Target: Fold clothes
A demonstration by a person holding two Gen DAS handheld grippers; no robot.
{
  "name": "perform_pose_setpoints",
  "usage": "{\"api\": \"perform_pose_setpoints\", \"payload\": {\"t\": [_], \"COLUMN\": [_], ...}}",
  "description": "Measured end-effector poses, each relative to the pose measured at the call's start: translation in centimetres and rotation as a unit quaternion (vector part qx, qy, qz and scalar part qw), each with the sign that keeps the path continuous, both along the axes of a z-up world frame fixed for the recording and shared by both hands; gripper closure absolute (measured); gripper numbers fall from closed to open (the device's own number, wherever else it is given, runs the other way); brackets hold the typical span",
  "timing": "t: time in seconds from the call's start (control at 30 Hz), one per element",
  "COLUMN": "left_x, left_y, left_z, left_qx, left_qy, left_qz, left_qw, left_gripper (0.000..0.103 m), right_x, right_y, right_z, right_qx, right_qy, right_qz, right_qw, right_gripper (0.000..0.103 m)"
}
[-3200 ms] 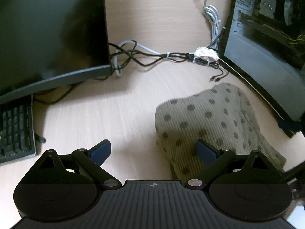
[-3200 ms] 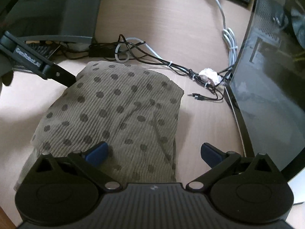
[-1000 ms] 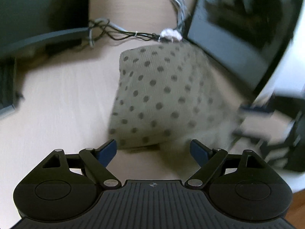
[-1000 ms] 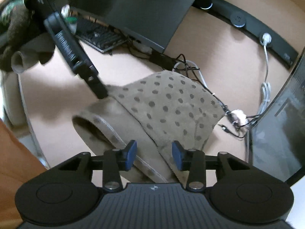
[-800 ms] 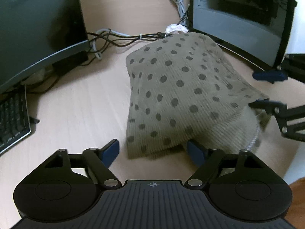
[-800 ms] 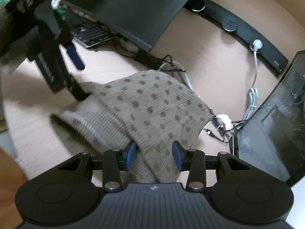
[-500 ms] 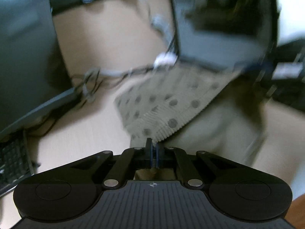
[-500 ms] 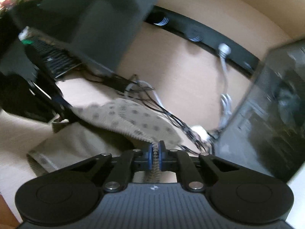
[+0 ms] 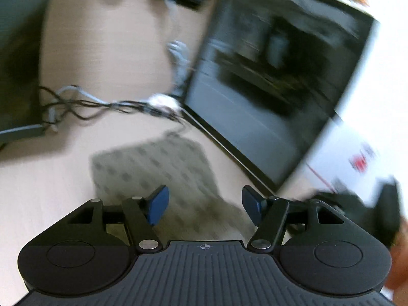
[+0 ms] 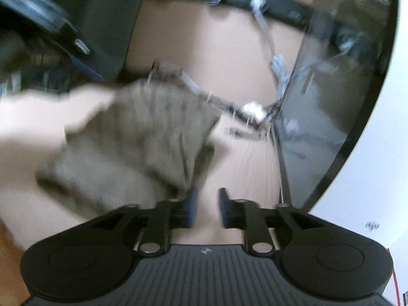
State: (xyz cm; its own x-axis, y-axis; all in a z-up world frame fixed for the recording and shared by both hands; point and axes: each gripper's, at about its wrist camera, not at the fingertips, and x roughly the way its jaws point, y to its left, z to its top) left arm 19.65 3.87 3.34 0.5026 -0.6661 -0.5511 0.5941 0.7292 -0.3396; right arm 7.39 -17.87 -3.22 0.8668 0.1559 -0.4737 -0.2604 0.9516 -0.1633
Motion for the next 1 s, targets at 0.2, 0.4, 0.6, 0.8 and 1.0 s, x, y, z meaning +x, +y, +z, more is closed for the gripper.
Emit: {"api": "perform_pose_setpoints", "payload": {"t": [0.2, 0.4, 0.6, 0.8, 1.0], "left_x": [7.3, 13.1, 11.2, 7.7, 6.5], "left_y": [-5.3, -8.3, -3.6, 1.5, 2.0], "left_z": [-1.6, -6.8, -4.1, -4.0, -4.9], "left_qx": [0.005, 0.051, -0.004, 0.039, 0.109], "left_qy": [0.038, 0.112, 0.105, 0.091, 0.076], "left_qz": [0.024, 0.052, 0.049, 0.097, 0.129], "left_qw": [0.9990, 0.9910, 0.9933, 0.9904, 0.9826], "left_gripper": [0.034, 0.031, 0.018, 0.010, 0.010], "right_x": [3.8, 6.0, 7.1, 13.7, 18.7], "right_y": [2.1, 5.3, 2.8, 2.9, 2.8], "right_z": [0.3, -2.7, 1.4, 1.8, -2.1], "right_qx": [0.152, 0.114, 0.078, 0.065, 0.027], "right_qy": [0.056, 0.112, 0.051, 0.031, 0.094], "right_qz": [0.030, 0.046, -0.027, -0.089, -0.069], "right_qw": [0.986, 0.986, 0.995, 0.993, 0.993], "right_gripper": [0.044, 0.039, 0.034, 0.034, 0.021]}}
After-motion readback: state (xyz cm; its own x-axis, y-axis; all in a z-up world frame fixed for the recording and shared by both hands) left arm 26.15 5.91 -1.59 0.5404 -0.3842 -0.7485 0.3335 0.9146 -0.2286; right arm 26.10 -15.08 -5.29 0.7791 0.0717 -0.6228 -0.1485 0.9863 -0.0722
